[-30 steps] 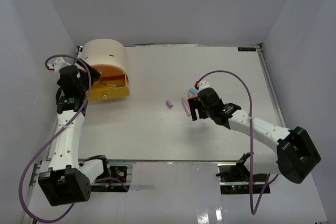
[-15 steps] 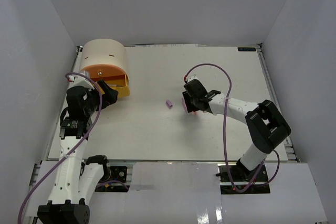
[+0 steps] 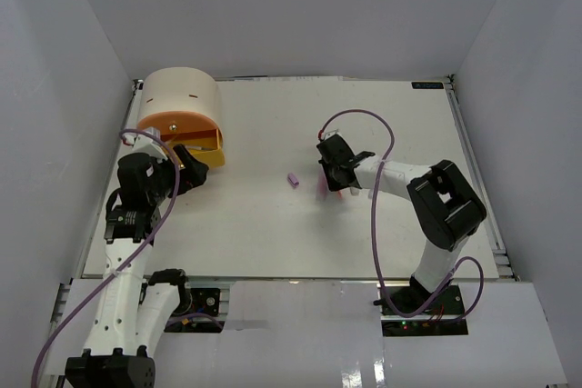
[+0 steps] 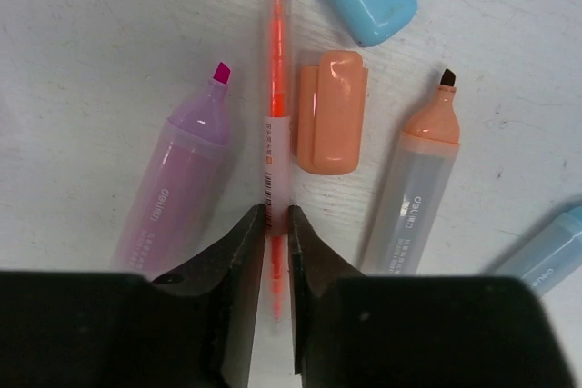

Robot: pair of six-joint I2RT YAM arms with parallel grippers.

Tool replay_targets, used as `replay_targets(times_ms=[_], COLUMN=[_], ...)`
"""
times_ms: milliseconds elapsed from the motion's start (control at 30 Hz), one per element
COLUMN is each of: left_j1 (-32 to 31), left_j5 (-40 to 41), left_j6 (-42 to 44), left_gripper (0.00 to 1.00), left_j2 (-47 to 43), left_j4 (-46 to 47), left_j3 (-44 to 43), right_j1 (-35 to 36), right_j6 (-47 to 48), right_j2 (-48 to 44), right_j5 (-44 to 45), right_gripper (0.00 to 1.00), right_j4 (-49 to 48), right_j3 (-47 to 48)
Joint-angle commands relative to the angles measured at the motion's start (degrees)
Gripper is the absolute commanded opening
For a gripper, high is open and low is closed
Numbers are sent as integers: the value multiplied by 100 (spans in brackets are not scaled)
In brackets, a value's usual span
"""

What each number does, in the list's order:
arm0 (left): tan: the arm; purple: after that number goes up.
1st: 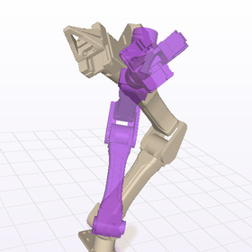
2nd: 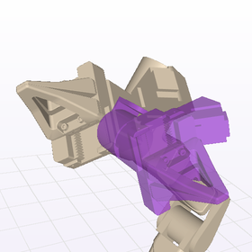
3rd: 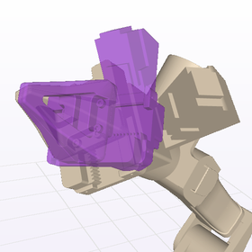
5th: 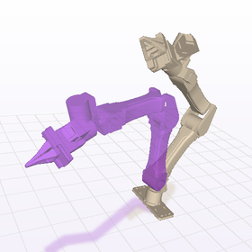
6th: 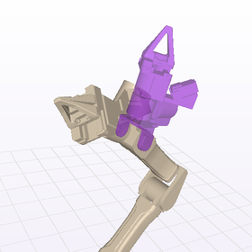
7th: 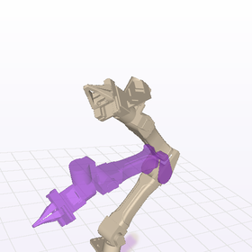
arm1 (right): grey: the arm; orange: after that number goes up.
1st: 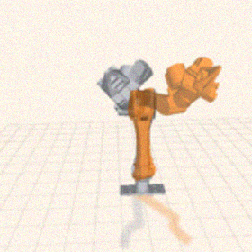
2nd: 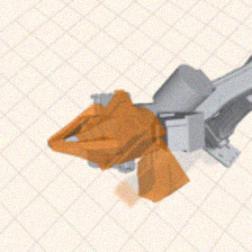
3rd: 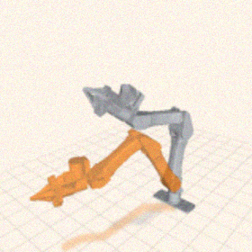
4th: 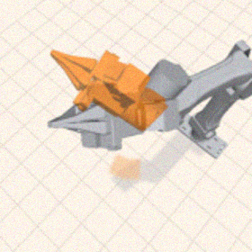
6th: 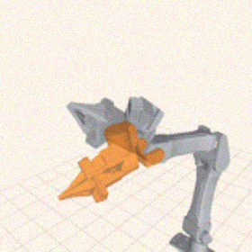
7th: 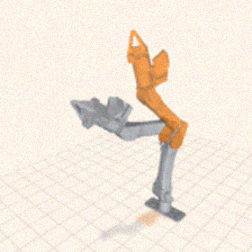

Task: Sort the stationery into containers
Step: Pick up the pen from the center of the board.

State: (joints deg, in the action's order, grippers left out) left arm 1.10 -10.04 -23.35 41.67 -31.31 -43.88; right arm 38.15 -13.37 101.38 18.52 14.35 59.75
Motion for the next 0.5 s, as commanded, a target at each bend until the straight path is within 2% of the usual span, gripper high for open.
replay_targets(times_ms=[0,33,100,267,333,467], left_j1=[-14,-14,-14,-14,-294,-847], left_j5=[-427,-533,-874,-1763,-2088,-1923], left_j6=[-37,-99,-187,-784,-951,-1521], left_gripper=[98,98,98,98,98,98], left_j2=[43,95,166,456,552,824], left_j4=[-7,-24,-33,37,168,414], left_j3=[-68,-120,-173,-402,-472,-735], right_j1=[-27,-27,-27,-10,25,236], right_j6=[-17,-8,1,62,132,361], right_j2=[162,162,75,-661,-961,-1935], right_j5=[-59,-103,-103,-156,-261,-612], right_gripper=[18,10,8,8,8,8], right_j4=[-90,-90,-90,-169,-213,-441], right_j3=[143,143,108,-165,-313,-560])
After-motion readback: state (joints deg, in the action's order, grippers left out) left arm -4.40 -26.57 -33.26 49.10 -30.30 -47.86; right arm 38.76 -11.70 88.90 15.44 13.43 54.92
